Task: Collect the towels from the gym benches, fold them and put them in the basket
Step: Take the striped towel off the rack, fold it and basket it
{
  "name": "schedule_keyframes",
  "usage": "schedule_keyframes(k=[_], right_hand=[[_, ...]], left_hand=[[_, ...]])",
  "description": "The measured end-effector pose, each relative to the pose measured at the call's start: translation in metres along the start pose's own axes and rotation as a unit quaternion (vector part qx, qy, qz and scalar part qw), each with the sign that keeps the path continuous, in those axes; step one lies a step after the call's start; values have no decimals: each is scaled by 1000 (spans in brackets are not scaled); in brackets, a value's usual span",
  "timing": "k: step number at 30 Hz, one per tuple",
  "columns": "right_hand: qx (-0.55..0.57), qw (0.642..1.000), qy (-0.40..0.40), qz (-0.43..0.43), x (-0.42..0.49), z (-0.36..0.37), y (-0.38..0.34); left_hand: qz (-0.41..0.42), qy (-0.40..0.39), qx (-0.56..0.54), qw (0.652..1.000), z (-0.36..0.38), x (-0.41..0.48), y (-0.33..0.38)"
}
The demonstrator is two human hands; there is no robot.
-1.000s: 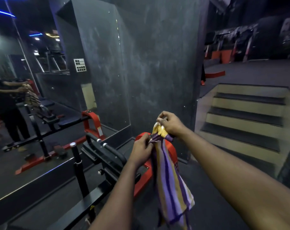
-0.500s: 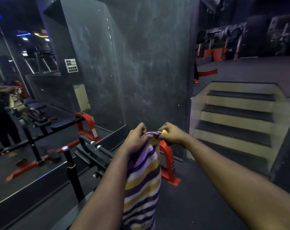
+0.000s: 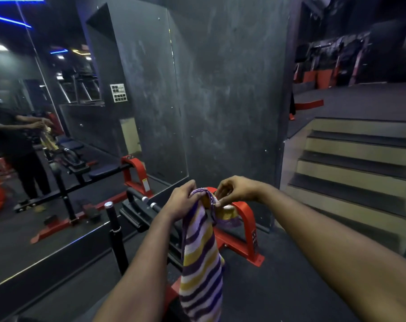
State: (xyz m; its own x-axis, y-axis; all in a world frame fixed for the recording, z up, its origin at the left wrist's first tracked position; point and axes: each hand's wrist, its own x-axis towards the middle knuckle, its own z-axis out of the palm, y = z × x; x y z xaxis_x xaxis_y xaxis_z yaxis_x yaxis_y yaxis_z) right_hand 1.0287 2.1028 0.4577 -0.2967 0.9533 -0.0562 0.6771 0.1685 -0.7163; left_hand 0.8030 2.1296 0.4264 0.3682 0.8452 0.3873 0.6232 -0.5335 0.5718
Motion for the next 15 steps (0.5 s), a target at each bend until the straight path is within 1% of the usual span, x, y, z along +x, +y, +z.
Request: schedule_keyframes(k=[2,5,7,9,12,13,14,15], right_hand=[[19,999,25,-10,4,13,-4],[29,998,29,-43,10,22,-7],[32,998,35,-50,14,19,-5],[38,998,30,-26,17,15,0],[22,999,-4,26,19,15,12],[15,999,5,39,21,17,16],[7,998,35,44,22,19,19],[1,995,85,43,23,21,19]], left_hand=[[10,10,-21,1000,-1,2,4],[10,-3,-51,999,-5,5,8],[6,-5,-66,998,-8,5,8],[5,4,-68,998,-11,4,6],[2,17,-62,998,-13,5,2],[-2,19,-65,998,-13,6,0],[-3,20,-71,997,-13,6,0],[-7,20,-75,997,-13,6,-1]])
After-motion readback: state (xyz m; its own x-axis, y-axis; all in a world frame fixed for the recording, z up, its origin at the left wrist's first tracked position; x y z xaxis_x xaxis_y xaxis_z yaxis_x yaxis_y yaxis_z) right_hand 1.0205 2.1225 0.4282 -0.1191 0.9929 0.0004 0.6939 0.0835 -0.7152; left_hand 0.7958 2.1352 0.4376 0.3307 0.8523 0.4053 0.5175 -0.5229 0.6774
